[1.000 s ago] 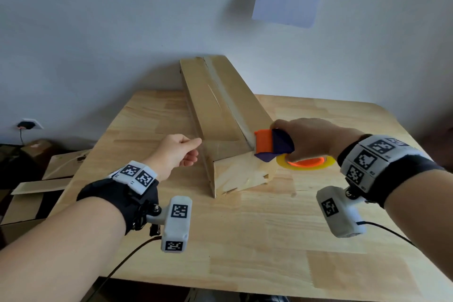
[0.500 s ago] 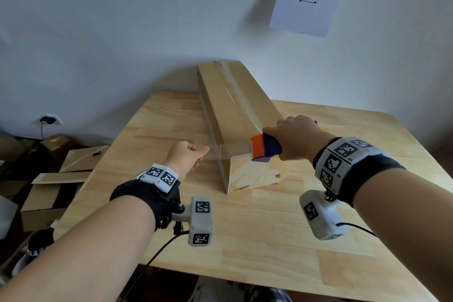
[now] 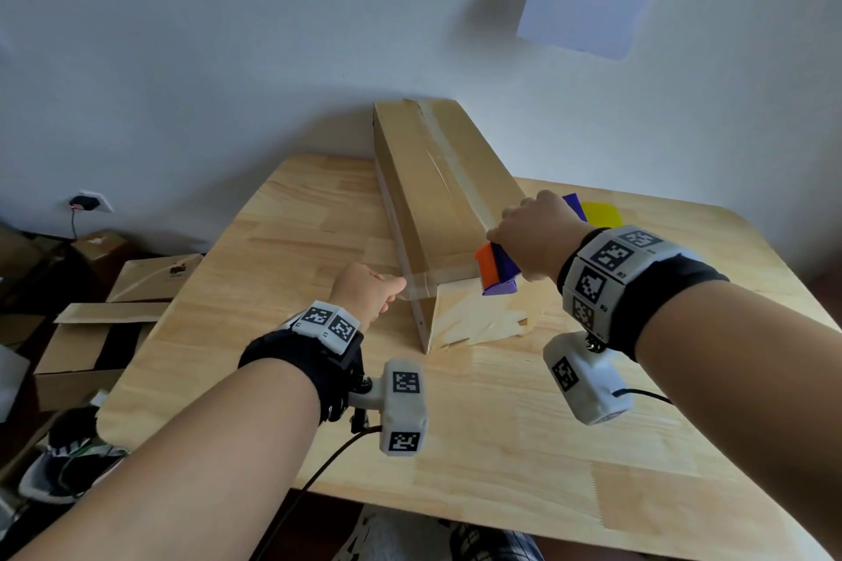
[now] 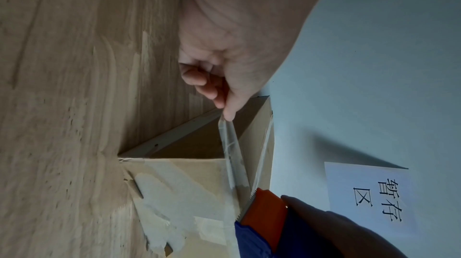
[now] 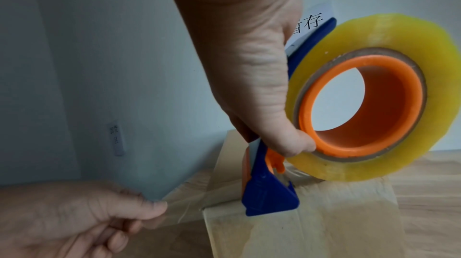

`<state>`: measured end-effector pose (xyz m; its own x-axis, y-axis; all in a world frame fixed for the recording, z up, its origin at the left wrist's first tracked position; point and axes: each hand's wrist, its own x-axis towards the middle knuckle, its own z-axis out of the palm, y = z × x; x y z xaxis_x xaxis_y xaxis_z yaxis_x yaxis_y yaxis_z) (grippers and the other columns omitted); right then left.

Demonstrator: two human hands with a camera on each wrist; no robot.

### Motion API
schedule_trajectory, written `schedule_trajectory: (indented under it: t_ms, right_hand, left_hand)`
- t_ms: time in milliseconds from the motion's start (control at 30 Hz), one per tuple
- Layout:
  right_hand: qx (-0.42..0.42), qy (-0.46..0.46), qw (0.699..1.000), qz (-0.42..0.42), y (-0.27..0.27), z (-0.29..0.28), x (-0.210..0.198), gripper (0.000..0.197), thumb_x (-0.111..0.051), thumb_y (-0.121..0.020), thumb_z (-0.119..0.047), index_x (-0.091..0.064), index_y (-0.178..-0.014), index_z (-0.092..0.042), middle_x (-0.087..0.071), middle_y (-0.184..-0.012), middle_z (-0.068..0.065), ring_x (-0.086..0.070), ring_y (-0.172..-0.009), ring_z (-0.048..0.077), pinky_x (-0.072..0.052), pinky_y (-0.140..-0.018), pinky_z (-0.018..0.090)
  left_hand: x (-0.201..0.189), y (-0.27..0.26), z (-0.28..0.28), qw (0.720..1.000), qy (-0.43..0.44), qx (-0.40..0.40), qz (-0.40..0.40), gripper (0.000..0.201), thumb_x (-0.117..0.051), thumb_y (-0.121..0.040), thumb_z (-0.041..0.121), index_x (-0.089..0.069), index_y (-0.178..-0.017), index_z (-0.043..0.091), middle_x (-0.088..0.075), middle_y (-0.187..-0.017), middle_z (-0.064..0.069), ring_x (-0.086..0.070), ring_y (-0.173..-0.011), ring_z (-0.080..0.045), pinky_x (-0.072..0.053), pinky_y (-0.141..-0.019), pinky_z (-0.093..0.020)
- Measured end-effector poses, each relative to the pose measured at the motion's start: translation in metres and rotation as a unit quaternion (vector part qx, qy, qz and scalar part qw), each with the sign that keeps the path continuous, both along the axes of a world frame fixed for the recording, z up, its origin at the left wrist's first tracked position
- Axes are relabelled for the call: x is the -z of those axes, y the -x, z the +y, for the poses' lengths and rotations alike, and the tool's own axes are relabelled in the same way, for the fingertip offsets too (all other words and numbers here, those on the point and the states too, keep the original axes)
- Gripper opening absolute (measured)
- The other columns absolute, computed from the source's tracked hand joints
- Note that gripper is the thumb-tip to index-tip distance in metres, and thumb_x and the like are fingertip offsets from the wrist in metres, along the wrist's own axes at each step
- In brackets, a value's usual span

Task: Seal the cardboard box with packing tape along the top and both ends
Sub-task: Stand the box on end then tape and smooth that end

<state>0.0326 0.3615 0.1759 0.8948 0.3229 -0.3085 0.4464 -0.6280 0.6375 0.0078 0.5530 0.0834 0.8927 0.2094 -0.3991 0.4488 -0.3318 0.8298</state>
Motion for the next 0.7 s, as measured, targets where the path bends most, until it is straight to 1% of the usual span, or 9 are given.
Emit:
schedule_trajectory:
  t_ms: [100,200,367,600,700]
  right_hand:
    - [0.001,0.006,1.000,0.004,-0.003,0.003,-0.001,0.035,-0.060,-0.087,-0.026,-0.054,-0.122,-0.022,-0.061,-0.114,0.003,-0.057,-0.105,0.023,-0.040,-0.085,0.034]
    - [0.002,0.009,1.000,0.010,-0.005,0.005,-0.002,0.035,-0.059,-0.087,-0.025,-0.054,-0.121,-0.022,-0.061,-0.113,0.002,-0.056,-0.106,0.022,-0.039,-0.084,0.033]
    - [0.012,0.017,1.000,0.021,-0.006,0.004,-0.003,0.038,-0.062,-0.087,-0.025,-0.053,-0.123,-0.022,-0.061,-0.115,0.002,-0.056,-0.108,0.023,-0.039,-0.088,0.034]
    - [0.020,0.022,0.999,0.023,-0.007,0.001,-0.003,0.042,-0.064,-0.086,-0.027,-0.051,-0.126,-0.022,-0.060,-0.119,0.003,-0.055,-0.111,0.023,-0.039,-0.091,0.036]
    - [0.020,0.021,0.999,0.022,-0.009,0.000,-0.001,0.043,-0.063,-0.087,-0.027,-0.050,-0.127,-0.022,-0.059,-0.120,0.003,-0.054,-0.112,0.023,-0.039,-0.092,0.036]
  left_hand:
    - [0.001,-0.002,0.001,1.000,0.002,0.002,0.003,0.022,-0.065,-0.086,0.017,-0.055,-0.068,0.008,-0.058,-0.072,-0.008,-0.048,-0.056,-0.016,-0.038,-0.053,-0.024]
    - [0.002,-0.002,0.000,1.000,0.004,-0.002,0.006,0.025,-0.064,-0.086,0.017,-0.053,-0.066,0.009,-0.056,-0.069,-0.006,-0.047,-0.055,-0.014,-0.036,-0.051,-0.023]
    - [0.003,-0.003,-0.004,1.000,0.015,0.001,0.004,0.024,-0.064,-0.087,0.017,-0.050,-0.068,0.011,-0.055,-0.066,-0.002,-0.046,-0.054,-0.012,-0.036,-0.050,-0.022]
    - [0.004,-0.005,-0.010,1.000,0.025,0.000,0.005,0.025,-0.064,-0.087,0.015,-0.051,-0.066,0.010,-0.054,-0.065,-0.004,-0.046,-0.053,-0.013,-0.036,-0.050,-0.022]
    - [0.006,-0.006,-0.012,1.000,0.026,-0.005,0.012,0.023,-0.064,-0.087,0.015,-0.051,-0.068,0.011,-0.054,-0.064,-0.003,-0.046,-0.052,-0.012,-0.036,-0.049,-0.022]
